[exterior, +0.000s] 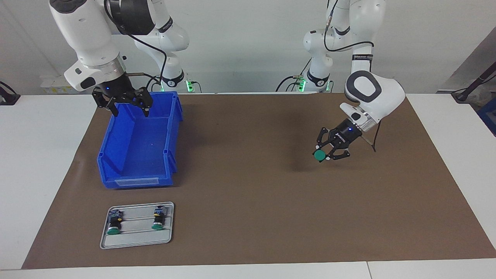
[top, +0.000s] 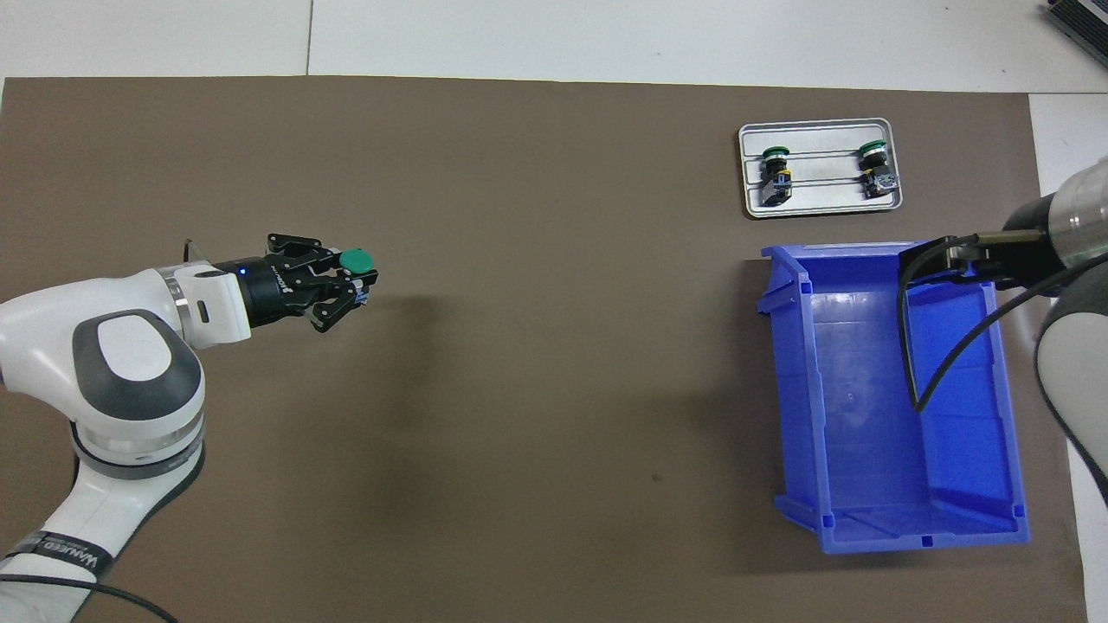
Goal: Place and press button with both arms
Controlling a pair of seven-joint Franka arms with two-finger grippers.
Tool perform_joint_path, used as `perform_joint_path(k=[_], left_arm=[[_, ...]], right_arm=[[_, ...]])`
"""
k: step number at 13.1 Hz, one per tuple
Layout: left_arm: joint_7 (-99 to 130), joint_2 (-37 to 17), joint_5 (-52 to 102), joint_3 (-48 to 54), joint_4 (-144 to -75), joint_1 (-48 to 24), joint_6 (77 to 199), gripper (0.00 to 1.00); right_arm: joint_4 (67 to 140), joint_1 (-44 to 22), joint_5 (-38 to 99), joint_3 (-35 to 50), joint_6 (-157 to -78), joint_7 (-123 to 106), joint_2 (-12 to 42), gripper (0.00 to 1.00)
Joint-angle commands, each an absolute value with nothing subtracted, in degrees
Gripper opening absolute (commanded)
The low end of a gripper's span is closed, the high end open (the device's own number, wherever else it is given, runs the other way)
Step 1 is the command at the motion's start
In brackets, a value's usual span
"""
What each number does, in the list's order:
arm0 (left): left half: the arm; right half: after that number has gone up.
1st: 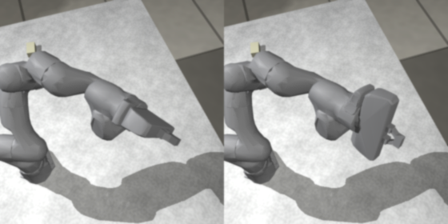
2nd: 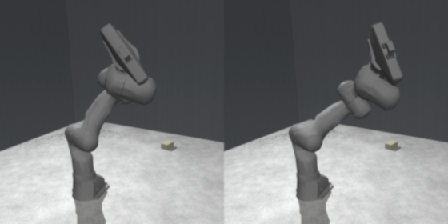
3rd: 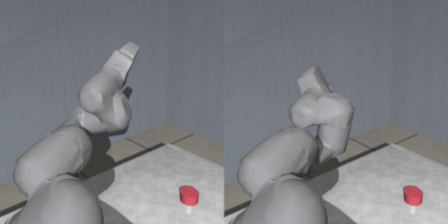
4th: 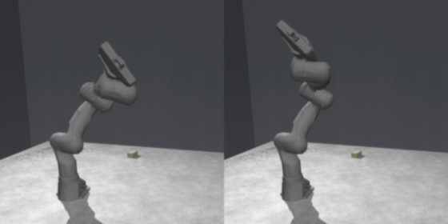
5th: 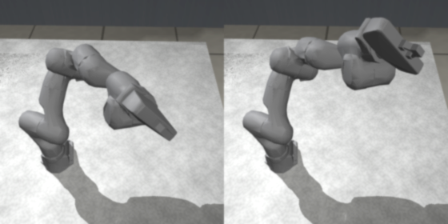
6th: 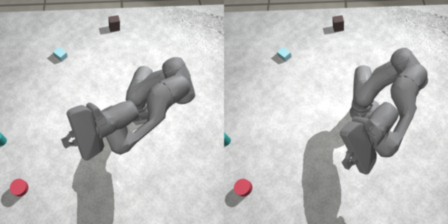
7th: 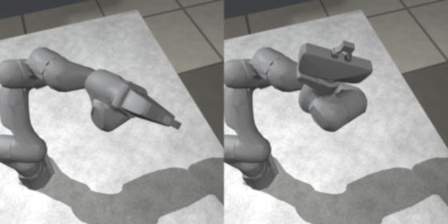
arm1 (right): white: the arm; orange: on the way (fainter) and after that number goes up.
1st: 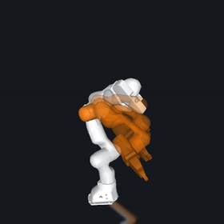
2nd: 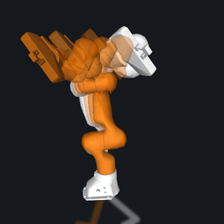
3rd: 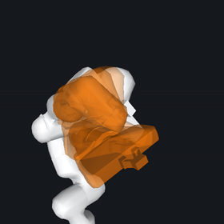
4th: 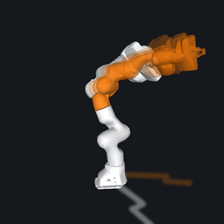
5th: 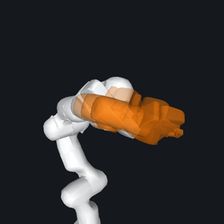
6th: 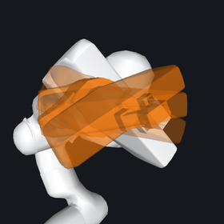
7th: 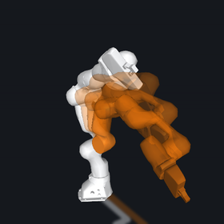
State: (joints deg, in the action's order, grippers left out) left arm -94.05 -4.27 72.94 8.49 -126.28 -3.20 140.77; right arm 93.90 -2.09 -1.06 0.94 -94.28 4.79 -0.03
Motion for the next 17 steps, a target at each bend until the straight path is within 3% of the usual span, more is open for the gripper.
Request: perform_joint_path(k=[1,6,11,17], left_arm=[[-98.6,-4.47,82.84,8.0,-127.88,-9.03,148.42,0.06],[-111.17,-12.47,102.99,7.82,-123.14,-15.29,153.37,0.06],[-111.71,-14.41,104.41,7.82,-120.59,-14.24,151.35,0.05],[-122.14,-14.94,120.04,7.73,-118.92,-13.27,148.02,0.05]], right_arm=[[94.48,-1.85,-0.44,0.97,-93.95,3.25,-0.79,1.0],[94.48,-1.85,-0.44,0.97,-93.87,3.25,-0.79,1.0],[94.48,-1.85,-0.44,0.97,-93.96,3.25,-0.79,1.0],[94.48,-1.85,-0.44,0.97,-93.87,3.25,-0.79,1.0]])
